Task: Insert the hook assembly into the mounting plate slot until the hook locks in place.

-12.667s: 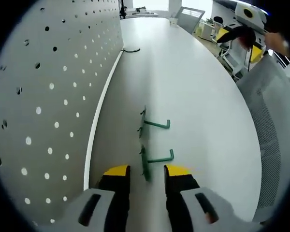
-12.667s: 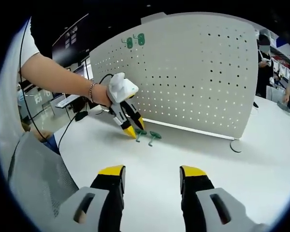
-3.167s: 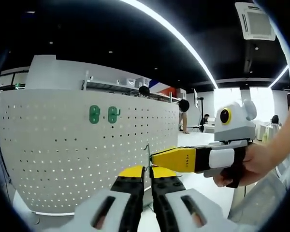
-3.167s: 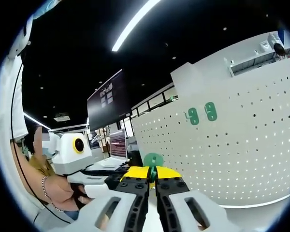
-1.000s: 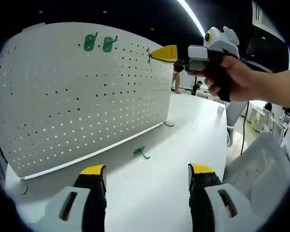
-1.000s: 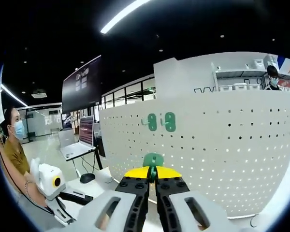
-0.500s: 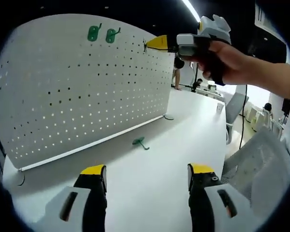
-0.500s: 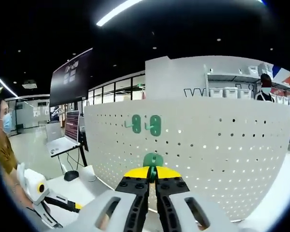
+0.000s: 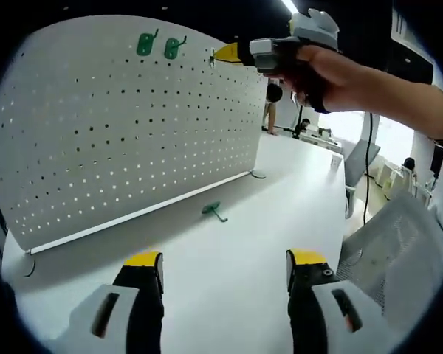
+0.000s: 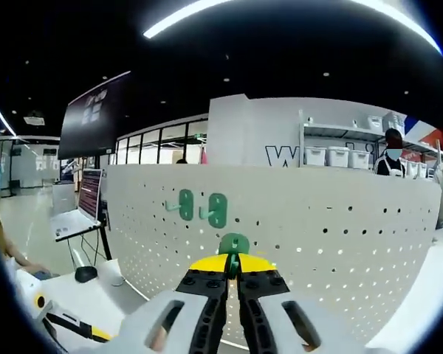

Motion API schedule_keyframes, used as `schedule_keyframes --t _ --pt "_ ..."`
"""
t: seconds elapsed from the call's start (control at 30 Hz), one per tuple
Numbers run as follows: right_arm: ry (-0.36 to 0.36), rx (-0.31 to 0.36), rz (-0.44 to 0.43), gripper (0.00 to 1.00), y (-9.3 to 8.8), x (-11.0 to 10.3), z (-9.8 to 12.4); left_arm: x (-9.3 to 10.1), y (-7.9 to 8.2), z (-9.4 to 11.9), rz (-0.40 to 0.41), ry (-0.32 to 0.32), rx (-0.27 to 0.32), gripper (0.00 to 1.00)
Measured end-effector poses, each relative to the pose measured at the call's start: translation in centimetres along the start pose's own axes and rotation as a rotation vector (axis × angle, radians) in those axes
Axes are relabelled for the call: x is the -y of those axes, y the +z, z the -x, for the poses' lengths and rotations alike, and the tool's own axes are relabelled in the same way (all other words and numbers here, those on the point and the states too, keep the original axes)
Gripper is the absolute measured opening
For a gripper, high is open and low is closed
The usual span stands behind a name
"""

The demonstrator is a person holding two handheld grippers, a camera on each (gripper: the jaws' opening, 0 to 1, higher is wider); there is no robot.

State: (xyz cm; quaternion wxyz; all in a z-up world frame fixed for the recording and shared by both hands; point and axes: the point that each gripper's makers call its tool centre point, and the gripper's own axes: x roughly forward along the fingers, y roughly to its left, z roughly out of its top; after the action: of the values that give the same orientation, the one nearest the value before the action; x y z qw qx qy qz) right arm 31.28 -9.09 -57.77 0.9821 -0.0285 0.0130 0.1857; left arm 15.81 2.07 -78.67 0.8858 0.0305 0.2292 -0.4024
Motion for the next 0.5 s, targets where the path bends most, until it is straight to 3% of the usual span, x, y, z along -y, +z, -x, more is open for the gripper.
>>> schedule_keyframes --t 0.5 --pt "-0.077 0.1 0.072 0.01 2.5 2.0 -2.3 -0.1 -0.4 0.0 0.015 0.002 -0.002 0.69"
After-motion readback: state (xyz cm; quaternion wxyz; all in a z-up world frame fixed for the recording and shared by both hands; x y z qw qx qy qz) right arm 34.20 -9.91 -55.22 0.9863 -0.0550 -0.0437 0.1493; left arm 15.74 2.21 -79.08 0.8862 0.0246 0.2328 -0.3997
